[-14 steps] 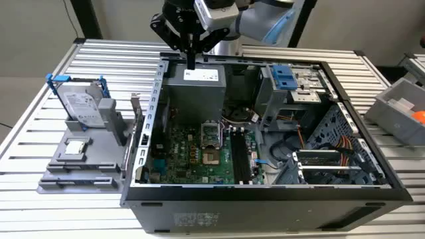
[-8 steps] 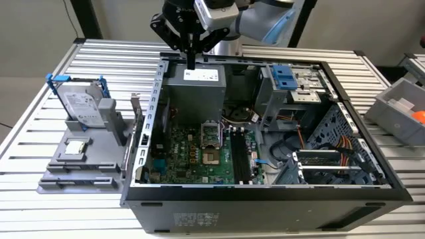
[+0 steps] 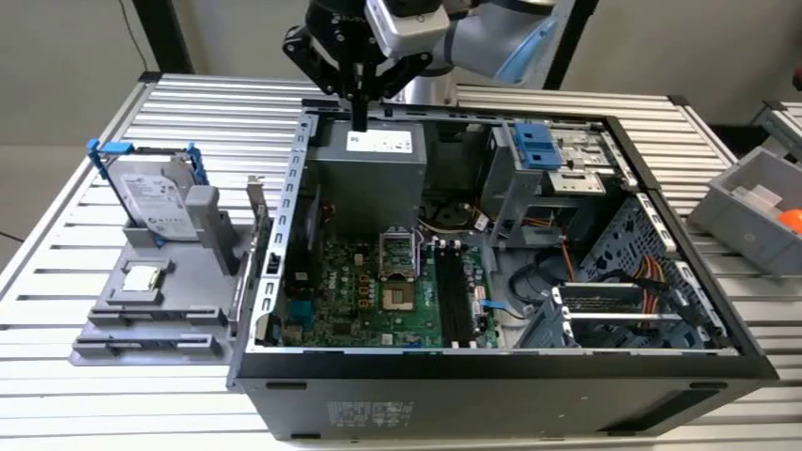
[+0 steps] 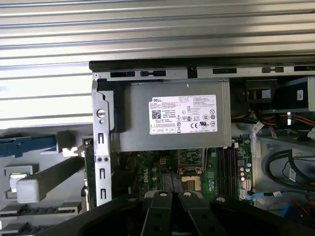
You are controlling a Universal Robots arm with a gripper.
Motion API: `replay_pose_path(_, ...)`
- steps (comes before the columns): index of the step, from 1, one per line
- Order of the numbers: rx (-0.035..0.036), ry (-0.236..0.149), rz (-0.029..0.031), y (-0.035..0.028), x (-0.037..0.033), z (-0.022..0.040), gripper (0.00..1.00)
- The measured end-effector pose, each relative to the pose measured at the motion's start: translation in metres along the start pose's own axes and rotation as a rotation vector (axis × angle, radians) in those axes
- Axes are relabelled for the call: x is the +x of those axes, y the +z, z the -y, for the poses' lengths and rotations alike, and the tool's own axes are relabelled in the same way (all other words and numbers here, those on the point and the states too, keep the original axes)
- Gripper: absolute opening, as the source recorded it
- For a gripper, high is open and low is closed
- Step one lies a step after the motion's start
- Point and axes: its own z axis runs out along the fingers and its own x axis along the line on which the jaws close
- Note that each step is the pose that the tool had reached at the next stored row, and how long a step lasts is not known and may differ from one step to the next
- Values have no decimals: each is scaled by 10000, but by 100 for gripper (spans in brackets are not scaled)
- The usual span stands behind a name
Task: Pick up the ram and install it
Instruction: 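Reach for the ram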
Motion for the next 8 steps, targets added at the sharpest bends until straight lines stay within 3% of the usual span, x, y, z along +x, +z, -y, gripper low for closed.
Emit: replay_pose_path(8, 2, 1, -34, -1, 31, 3, 0)
